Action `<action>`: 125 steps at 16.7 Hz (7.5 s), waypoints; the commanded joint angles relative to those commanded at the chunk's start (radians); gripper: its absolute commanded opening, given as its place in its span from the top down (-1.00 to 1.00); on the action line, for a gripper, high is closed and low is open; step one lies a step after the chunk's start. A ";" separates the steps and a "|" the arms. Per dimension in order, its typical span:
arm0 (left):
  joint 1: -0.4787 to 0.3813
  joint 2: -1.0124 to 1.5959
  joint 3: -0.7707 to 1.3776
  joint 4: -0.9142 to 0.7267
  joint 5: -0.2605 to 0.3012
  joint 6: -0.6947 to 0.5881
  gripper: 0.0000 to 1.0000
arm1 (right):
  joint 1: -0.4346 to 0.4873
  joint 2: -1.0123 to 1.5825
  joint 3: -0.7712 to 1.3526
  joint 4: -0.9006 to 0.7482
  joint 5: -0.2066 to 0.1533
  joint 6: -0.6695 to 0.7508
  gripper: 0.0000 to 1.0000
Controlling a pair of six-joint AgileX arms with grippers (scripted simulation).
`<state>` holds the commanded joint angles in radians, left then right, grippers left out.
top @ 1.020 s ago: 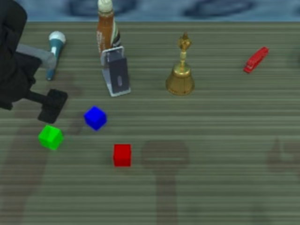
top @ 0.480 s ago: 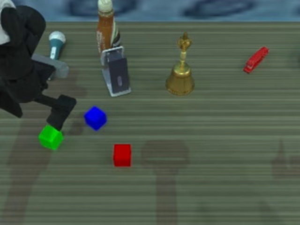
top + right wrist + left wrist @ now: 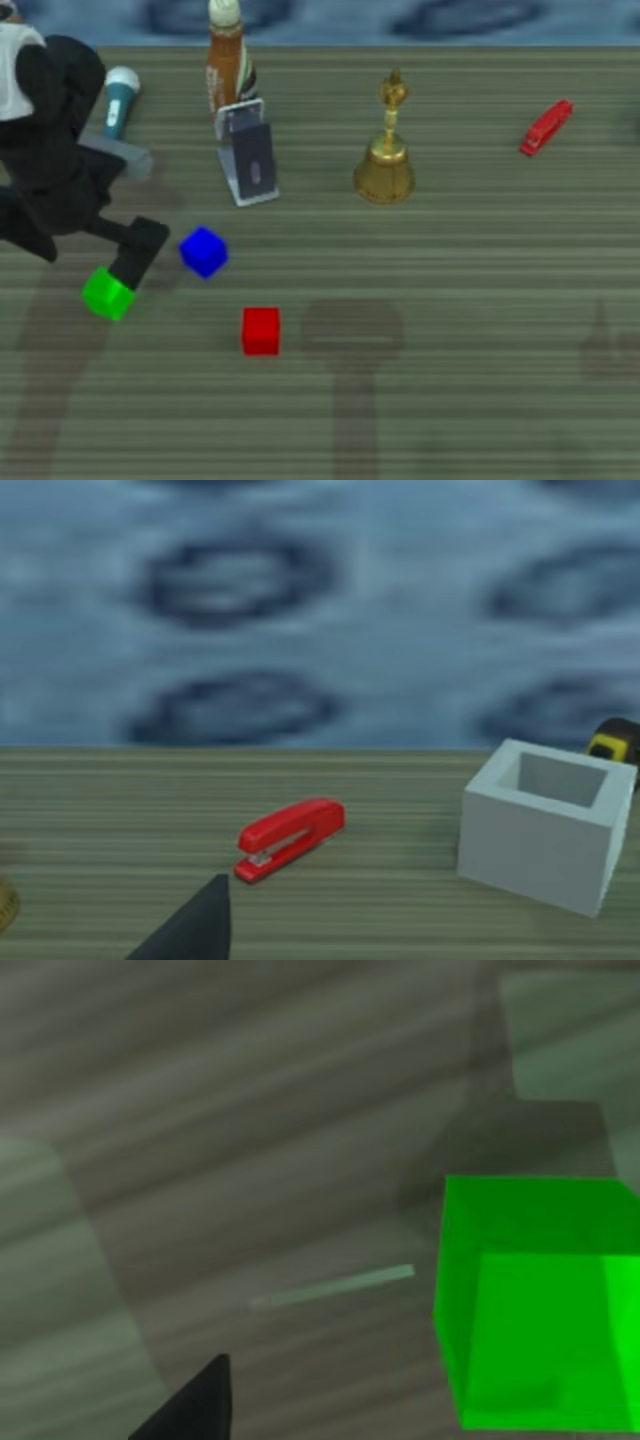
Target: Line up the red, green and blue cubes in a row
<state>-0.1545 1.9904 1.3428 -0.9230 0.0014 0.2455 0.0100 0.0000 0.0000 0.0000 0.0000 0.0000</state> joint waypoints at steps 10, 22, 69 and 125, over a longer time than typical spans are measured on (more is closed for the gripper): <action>0.000 0.085 -0.103 0.189 0.001 0.001 -1.00 | 0.000 0.000 0.000 0.000 0.000 0.000 -1.00; 0.000 0.085 -0.103 0.189 0.001 0.001 0.81 | 0.000 0.000 0.000 0.000 0.000 0.000 -1.00; -0.599 0.190 0.488 -0.285 -0.018 -0.995 1.00 | 0.000 0.000 0.000 0.000 0.000 0.000 -1.00; -0.510 0.201 0.485 -0.273 -0.015 -0.769 -1.00 | 0.000 0.000 0.000 0.000 0.000 0.000 -1.00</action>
<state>-0.6647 2.1916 1.8275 -1.1963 -0.0141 -0.5238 0.0100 0.0000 0.0000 0.0000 0.0000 0.0000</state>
